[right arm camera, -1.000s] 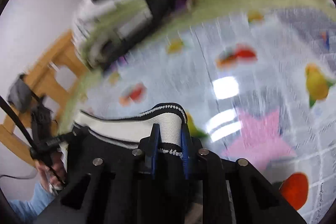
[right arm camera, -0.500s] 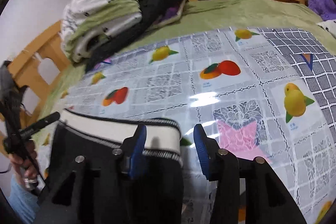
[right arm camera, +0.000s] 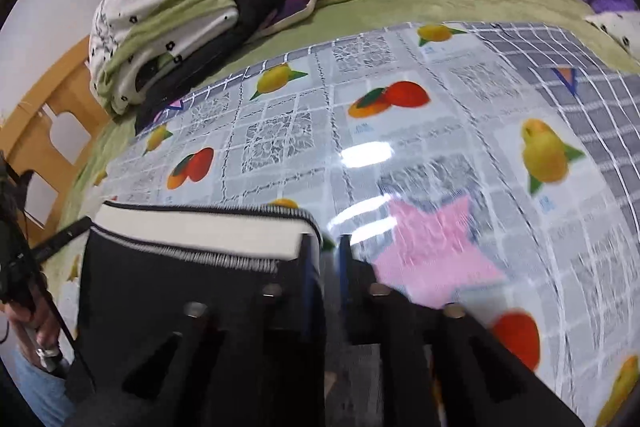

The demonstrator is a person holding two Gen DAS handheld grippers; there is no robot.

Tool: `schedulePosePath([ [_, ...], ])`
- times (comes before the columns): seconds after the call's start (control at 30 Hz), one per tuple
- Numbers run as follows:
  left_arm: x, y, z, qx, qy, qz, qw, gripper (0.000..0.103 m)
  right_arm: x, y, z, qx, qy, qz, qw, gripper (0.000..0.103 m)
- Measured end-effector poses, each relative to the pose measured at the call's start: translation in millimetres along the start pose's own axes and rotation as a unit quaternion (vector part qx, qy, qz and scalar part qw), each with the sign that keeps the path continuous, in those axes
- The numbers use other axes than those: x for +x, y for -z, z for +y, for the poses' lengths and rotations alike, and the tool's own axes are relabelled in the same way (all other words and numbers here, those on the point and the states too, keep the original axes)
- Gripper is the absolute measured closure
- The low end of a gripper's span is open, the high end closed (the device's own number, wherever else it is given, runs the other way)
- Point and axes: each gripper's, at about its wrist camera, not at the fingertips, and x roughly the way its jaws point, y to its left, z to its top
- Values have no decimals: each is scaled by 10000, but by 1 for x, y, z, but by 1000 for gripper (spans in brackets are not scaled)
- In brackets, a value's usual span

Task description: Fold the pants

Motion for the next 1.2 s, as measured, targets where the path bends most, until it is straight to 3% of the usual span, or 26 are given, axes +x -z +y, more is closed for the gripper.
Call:
schedulePosePath([
  [0.07, -2, 8, 0, -19, -21, -25, 10000, 59, -10, 10, -5, 133, -261, -34, 9996, 50],
  [0.17, 5, 16, 4, -88, -27, 198, 9998, 59, -11, 22, -3, 261, -475, -7, 9985, 50],
  [0.27, 15, 21, 13, -342, 110, 298, 9989, 55, 2, 27, 9, 177, -522, 97, 9984, 66],
  [0.3, 17, 21, 16, -432, 224, 296, 9984, 57, 2, 26, 10, 170, -506, 57, 9986, 80],
  [0.33, 18, 22, 18, -485, 358, 295, 9977, 79, 2, 25, 11, 185, -452, 20, 9988, 83],
  [0.37, 18, 22, 18, -517, 570, 301, 9966, 87, 2, 23, 10, 289, -394, 3, 9988, 88],
  [0.5, 1, 18, 21, -631, 833, 18, 9945, 88, -20, 21, 17, 361, -518, -582, 9963, 91],
  [0.57, 12, 21, 24, -719, 789, 98, 9942, 88, -14, 22, 28, -51, -130, -535, 9985, 91],
  [0.67, 21, 25, 23, -748, 560, 202, 9954, 78, 16, 19, 12, 343, -221, -20, 9992, 84],
  [0.77, 10, 20, 15, -503, 234, 256, 9981, 63, 8, 13, -2, 681, -445, 77, 9967, 71],
  [0.9, -14, 27, 5, -321, 181, 182, 9992, 44, -22, 29, -3, 435, -329, -36, 9985, 68],
  [1.0, -26, 57, -6, -28, 115, 313, 9994, 43, -43, 55, -8, 445, -344, -33, 9984, 66],
  [1.07, -29, 78, -10, 160, -134, 366, 9991, 43, -48, 84, -12, 524, -416, 142, 9977, 66],
  [1.13, -30, 99, -8, 200, -258, 463, 9984, 42, -45, 101, -10, 377, -264, 289, 9985, 83],
  [1.17, -34, 103, -4, 90, -238, 449, 9987, 41, -45, 106, -6, 256, -173, 253, 9992, 97],
  [1.2, -38, 103, 0, 0, -241, 459, 9987, 42, -46, 107, -1, 104, -120, 262, 9995, 97],
])
